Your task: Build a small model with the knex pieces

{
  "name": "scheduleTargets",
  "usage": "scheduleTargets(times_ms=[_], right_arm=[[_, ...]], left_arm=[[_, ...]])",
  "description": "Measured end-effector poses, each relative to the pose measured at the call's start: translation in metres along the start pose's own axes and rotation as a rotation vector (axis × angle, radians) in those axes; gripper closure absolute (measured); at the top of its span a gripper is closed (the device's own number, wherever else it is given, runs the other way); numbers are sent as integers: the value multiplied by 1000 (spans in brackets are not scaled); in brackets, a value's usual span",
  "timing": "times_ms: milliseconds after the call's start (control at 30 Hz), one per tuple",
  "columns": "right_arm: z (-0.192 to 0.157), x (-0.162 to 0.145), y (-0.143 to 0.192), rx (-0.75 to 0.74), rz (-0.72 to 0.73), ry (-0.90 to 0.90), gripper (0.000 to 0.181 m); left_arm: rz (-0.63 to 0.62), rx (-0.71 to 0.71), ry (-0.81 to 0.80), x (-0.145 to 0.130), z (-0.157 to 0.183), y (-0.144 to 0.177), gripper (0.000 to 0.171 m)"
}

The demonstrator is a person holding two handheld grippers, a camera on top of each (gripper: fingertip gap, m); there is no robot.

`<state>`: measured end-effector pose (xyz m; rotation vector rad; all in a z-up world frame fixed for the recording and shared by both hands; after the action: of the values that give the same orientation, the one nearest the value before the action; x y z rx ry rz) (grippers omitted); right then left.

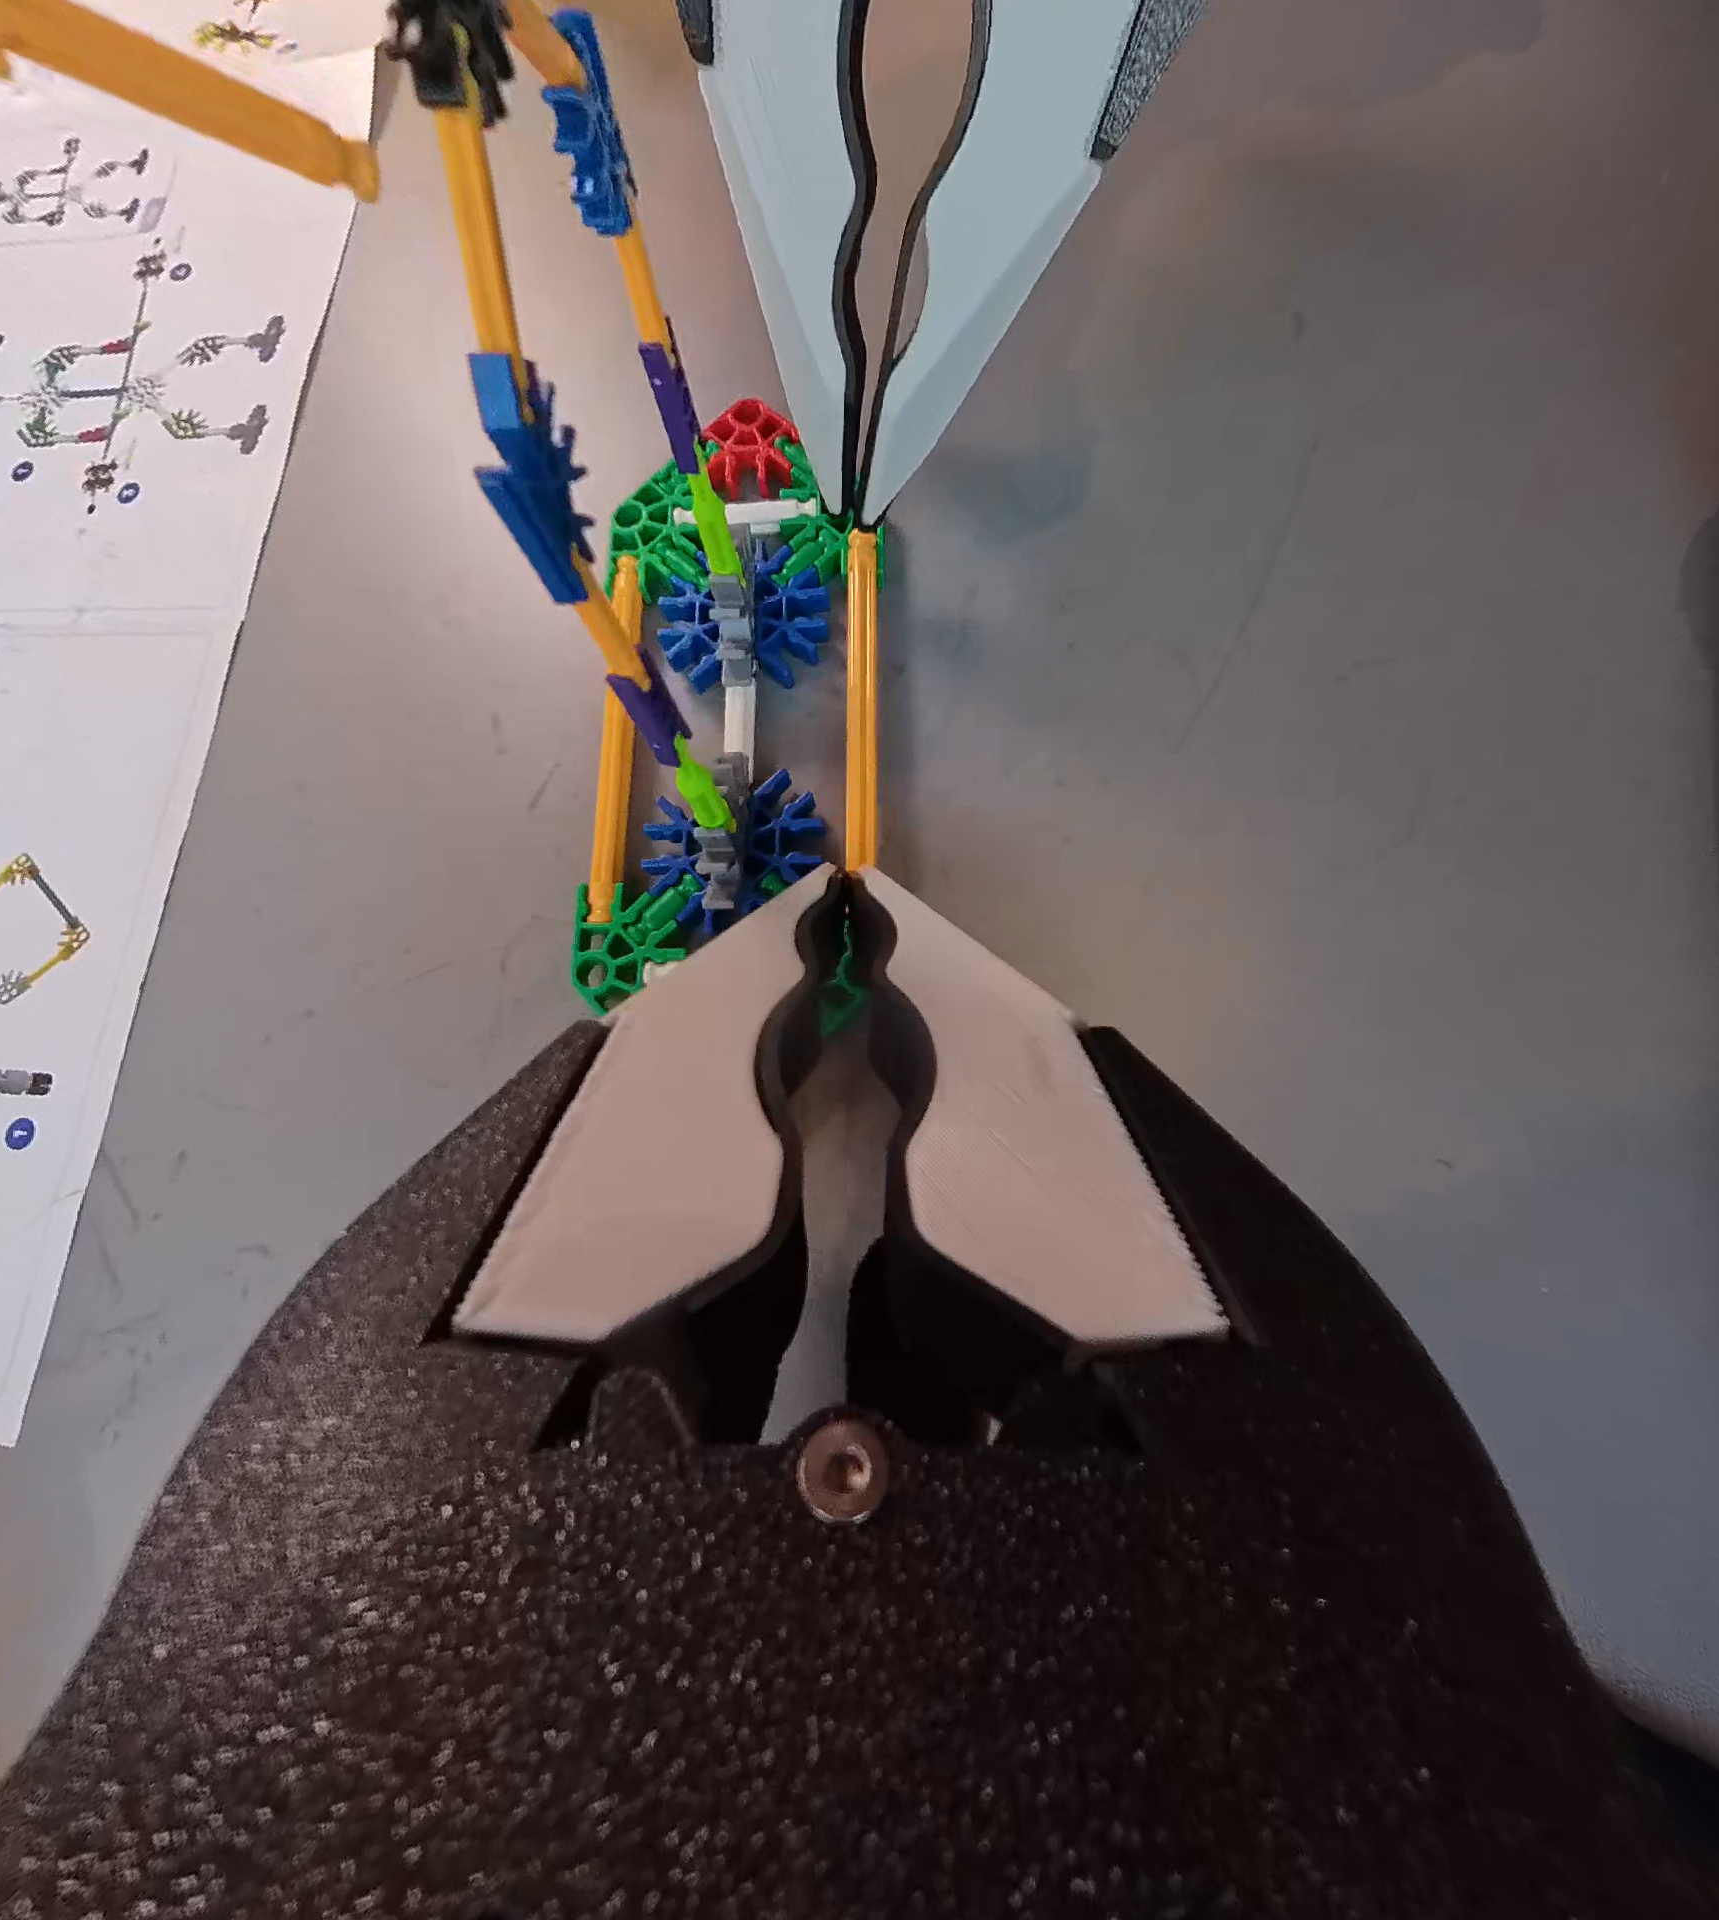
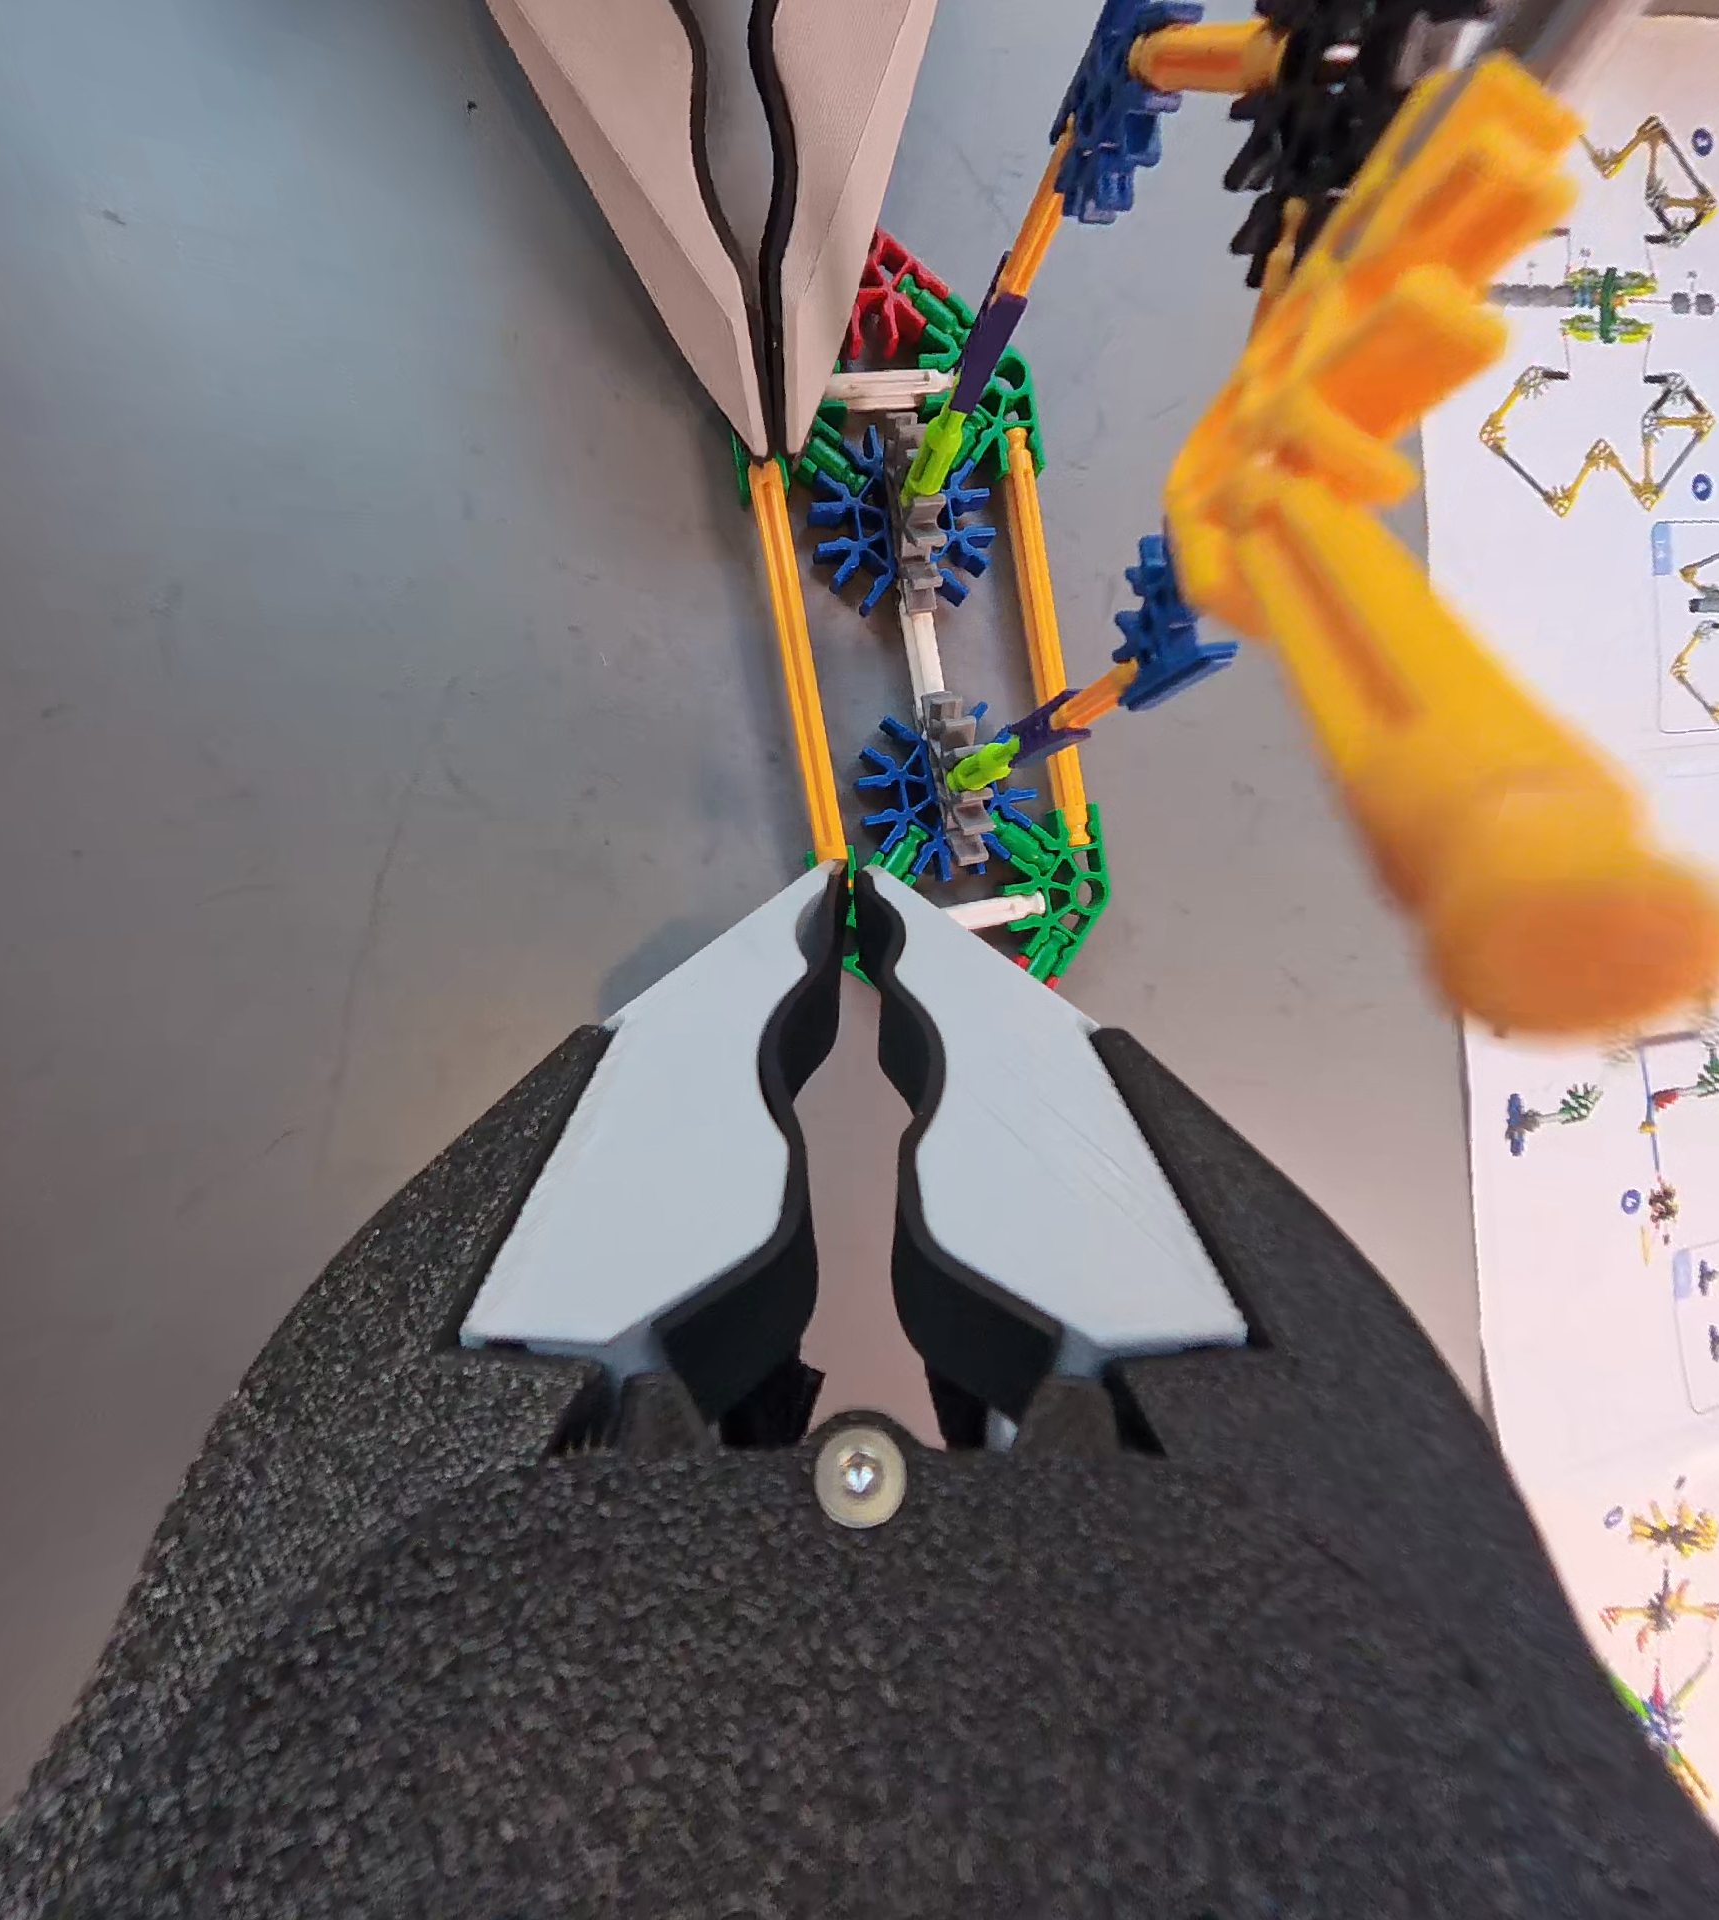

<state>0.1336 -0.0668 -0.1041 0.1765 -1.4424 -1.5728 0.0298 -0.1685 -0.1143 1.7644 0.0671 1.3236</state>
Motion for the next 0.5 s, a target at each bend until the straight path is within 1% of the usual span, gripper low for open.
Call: scheduleTargets(times_ms=[200, 333, 500], right_arm=[[0, 0, -5, 21, 3, -14, 181], [2, -1, -6, 50, 2, -44, 181], [3, -2, -7, 61, -11, -40, 181]], left_arm=[[-20, 18, -13, -2, 0, -3, 171], [-37, 1, 40, -1, -1, -4, 171], [-69, 4, 93, 0, -2, -7, 171]])
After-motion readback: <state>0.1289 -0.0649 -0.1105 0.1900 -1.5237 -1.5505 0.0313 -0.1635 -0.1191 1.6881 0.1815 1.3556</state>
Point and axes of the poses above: each gripper's, where its closed fingertips meet, y back along the fingers, x out of its top, z = x × y across the jaws, the point moved 6 cm from there along y, back along the fingers, and after that the axes turned 8 degrees about y, right-handed, at the moved point
